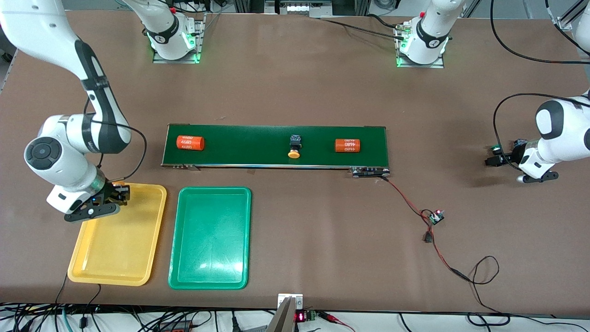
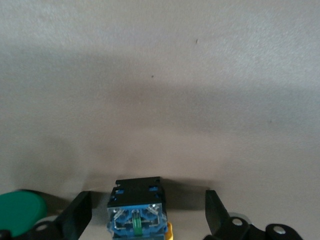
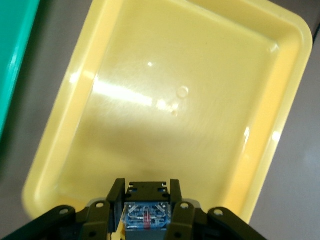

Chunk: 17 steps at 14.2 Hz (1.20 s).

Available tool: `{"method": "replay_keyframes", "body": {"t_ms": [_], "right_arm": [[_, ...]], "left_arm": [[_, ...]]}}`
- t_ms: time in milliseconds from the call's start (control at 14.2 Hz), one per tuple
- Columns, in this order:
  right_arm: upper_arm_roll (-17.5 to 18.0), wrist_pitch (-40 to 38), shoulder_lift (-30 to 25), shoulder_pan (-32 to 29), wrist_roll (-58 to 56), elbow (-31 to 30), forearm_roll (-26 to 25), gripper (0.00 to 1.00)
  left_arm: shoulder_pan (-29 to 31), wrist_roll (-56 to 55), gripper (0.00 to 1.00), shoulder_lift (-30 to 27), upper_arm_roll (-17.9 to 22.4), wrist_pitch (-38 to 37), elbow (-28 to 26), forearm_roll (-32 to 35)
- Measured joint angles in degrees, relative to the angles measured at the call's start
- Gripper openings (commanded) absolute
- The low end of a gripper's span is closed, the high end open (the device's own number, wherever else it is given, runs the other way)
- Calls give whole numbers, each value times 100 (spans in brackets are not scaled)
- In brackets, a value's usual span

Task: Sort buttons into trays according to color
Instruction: 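Lower the yellow-cap button into the yellow tray and open the right gripper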

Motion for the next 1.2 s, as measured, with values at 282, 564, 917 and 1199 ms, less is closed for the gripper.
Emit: {"method": "replay_keyframes", "body": {"t_ms": [282,564,917,1199], "right_arm": [[4,805,494,-101,-146,5,-1,36],[45,1036,632,-96,-100,23,3,100],[63,810,600,-91,214,44,8,100],[137,-749,55,118,1057,134,8,100]], "left_arm": [[35,79,22,-66,-34,-9,-47,9],[18,117,0,-219,-109,-270,-106,10],[25,419,0,-273,-158,-562,-114,10],[-136,411,0,-678,-490,-818,-79,11]]}}
